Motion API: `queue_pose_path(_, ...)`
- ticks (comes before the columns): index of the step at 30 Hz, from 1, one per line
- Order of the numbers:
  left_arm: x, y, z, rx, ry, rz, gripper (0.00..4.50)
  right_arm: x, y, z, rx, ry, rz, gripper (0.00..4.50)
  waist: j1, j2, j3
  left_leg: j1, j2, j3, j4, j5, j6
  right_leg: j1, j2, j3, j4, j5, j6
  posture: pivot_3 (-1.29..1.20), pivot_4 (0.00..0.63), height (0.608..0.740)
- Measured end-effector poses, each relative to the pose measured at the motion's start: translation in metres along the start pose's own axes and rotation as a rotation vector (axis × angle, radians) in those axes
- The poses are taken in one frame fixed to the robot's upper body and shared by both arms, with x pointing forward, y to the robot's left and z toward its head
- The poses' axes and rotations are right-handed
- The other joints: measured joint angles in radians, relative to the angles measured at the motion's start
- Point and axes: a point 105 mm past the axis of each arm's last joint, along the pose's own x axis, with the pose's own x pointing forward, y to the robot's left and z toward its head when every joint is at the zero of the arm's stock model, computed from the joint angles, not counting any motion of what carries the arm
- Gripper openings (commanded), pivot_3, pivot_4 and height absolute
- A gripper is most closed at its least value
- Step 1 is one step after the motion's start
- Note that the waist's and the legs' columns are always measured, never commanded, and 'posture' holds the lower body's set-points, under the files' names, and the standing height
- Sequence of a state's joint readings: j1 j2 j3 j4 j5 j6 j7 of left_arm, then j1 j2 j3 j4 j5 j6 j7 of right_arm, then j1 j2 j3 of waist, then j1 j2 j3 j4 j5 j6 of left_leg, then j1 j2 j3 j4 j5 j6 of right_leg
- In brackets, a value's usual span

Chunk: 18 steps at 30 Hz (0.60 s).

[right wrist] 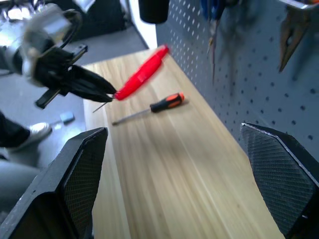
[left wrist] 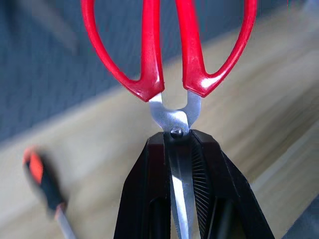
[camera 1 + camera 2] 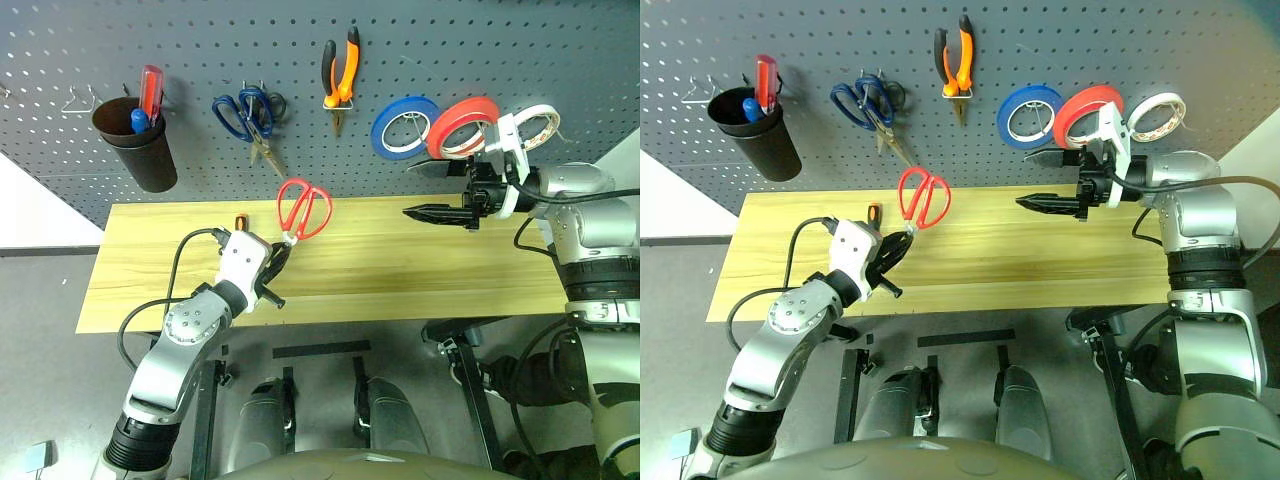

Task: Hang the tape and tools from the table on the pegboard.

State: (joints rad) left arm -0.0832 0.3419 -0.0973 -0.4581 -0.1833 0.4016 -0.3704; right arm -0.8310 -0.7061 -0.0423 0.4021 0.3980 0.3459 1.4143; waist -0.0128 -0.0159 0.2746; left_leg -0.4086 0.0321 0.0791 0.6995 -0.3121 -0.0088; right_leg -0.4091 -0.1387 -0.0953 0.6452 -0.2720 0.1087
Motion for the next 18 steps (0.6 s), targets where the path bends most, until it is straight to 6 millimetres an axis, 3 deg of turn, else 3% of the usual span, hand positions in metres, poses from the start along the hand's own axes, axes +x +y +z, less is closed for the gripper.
queue_pose_path(8, -0.012, 0.019, 0.035, 0.082, -0.267, 0.098, 0.25, -0.005, -0.005, 0.032, -0.001, -0.119, -0.025, 4.5, 0.002, 0.001, -0.016, 0.0, -0.001, 0.004, 0.0, 0.0, 0.0, 0.0, 0.002, 0.0, 0.0, 0.0, 0.0, -0.05, 0.117, 0.732)
queue_pose_path(13, -0.003, 0.027, 0.049, 0.155, -0.338, 0.166, 0.25, -0.004, -0.005, 0.035, -0.013, -0.127, -0.027, 4.5, 0.004, 0.0, -0.037, -0.001, -0.001, 0.004, 0.0, 0.0, 0.0, 0.0, 0.002, 0.0, 0.0, 0.001, 0.001, -0.04, 0.092, 0.732)
queue_pose_path(18, 0.015, 0.042, 0.048, 0.209, -0.305, 0.224, 0.25, -0.004, -0.007, 0.04, -0.033, -0.136, -0.038, 4.5, 0.002, 0.001, -0.06, -0.001, -0.001, 0.004, 0.0, 0.0, 0.0, 0.0, 0.004, -0.001, 0.0, 0.001, 0.001, -0.03, 0.082, 0.732)
